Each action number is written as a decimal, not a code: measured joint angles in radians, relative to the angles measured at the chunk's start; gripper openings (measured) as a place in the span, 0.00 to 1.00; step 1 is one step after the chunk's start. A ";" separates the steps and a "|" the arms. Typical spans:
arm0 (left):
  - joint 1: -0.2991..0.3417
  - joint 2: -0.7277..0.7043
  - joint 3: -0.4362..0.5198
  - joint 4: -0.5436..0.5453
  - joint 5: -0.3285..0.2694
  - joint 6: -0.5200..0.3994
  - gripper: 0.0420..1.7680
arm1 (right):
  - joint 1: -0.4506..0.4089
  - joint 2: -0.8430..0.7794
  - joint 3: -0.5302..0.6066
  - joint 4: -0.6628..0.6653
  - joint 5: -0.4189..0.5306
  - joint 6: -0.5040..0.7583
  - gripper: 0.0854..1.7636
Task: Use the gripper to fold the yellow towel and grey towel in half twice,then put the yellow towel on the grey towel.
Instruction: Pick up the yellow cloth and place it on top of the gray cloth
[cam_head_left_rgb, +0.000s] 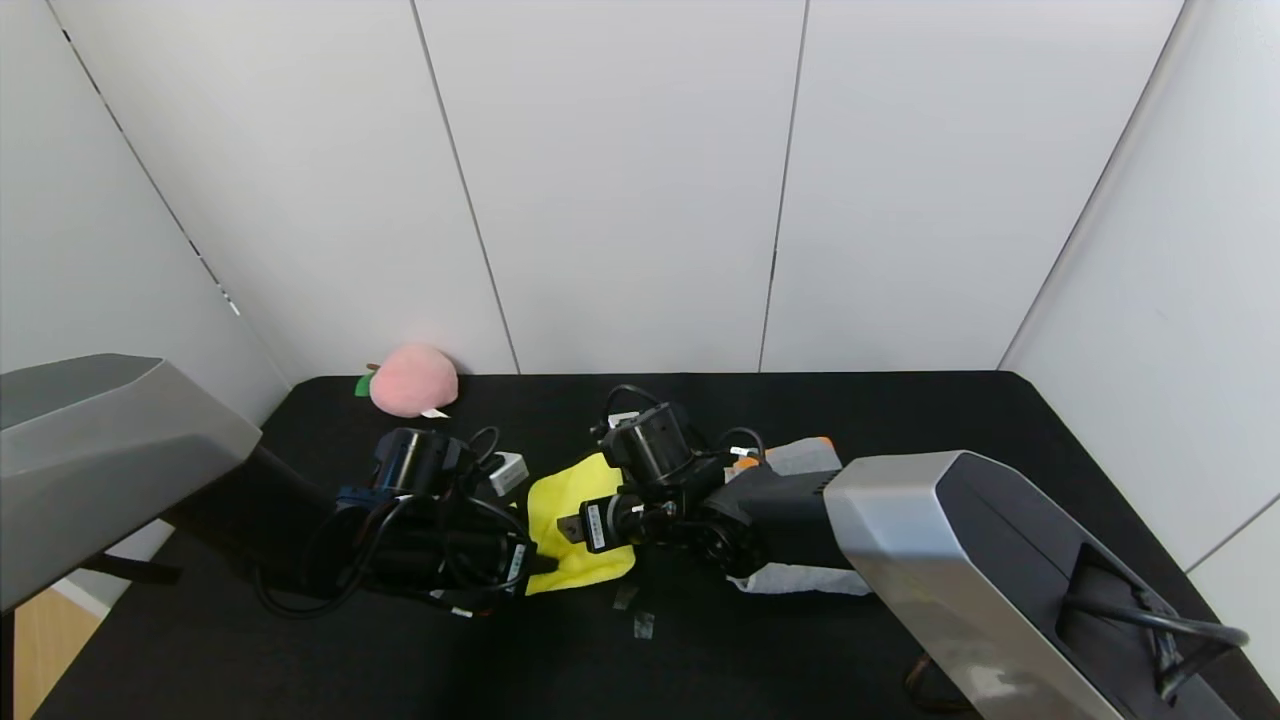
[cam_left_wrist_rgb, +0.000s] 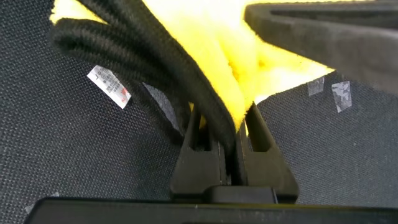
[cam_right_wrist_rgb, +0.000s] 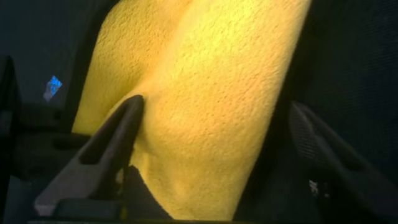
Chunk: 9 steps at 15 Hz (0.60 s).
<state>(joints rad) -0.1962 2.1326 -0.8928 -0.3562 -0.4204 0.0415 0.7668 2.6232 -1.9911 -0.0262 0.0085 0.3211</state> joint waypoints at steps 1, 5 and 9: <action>0.000 0.000 0.000 0.000 0.000 0.000 0.08 | 0.001 0.001 0.000 0.003 0.007 0.000 0.79; 0.000 0.000 0.000 0.000 0.000 0.001 0.08 | 0.001 0.004 0.000 0.003 0.007 0.001 0.48; 0.000 0.000 -0.001 0.000 0.001 0.000 0.08 | 0.002 0.004 0.001 0.004 -0.001 0.002 0.07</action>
<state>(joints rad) -0.1966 2.1326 -0.8934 -0.3562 -0.4189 0.0411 0.7691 2.6277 -1.9896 -0.0219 0.0070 0.3232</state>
